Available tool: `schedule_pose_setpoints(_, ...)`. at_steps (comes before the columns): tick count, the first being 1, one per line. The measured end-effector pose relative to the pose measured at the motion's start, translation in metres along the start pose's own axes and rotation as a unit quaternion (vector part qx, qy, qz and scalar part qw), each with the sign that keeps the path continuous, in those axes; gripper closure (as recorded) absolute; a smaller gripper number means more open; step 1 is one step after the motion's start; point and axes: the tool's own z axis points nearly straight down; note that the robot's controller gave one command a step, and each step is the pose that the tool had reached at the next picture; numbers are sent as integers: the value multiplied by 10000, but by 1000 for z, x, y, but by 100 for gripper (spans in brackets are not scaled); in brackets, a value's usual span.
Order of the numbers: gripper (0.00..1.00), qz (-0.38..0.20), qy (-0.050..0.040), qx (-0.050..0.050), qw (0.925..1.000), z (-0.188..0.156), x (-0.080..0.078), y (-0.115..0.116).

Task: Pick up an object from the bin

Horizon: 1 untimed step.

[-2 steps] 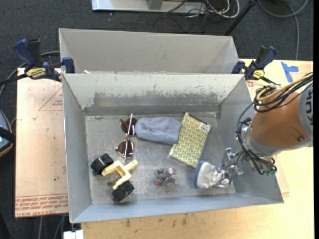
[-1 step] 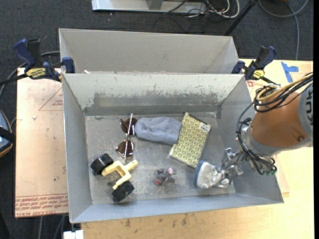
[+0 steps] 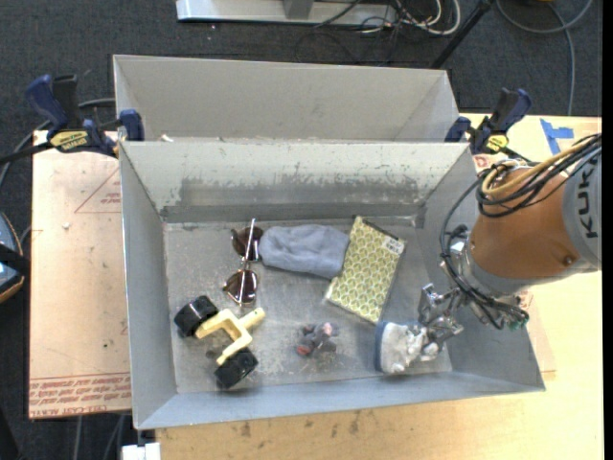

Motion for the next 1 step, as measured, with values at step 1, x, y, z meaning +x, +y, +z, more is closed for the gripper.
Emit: schedule_pose_setpoints(1, 100, 616, -10, -50, 9981, -158, -2, -26)
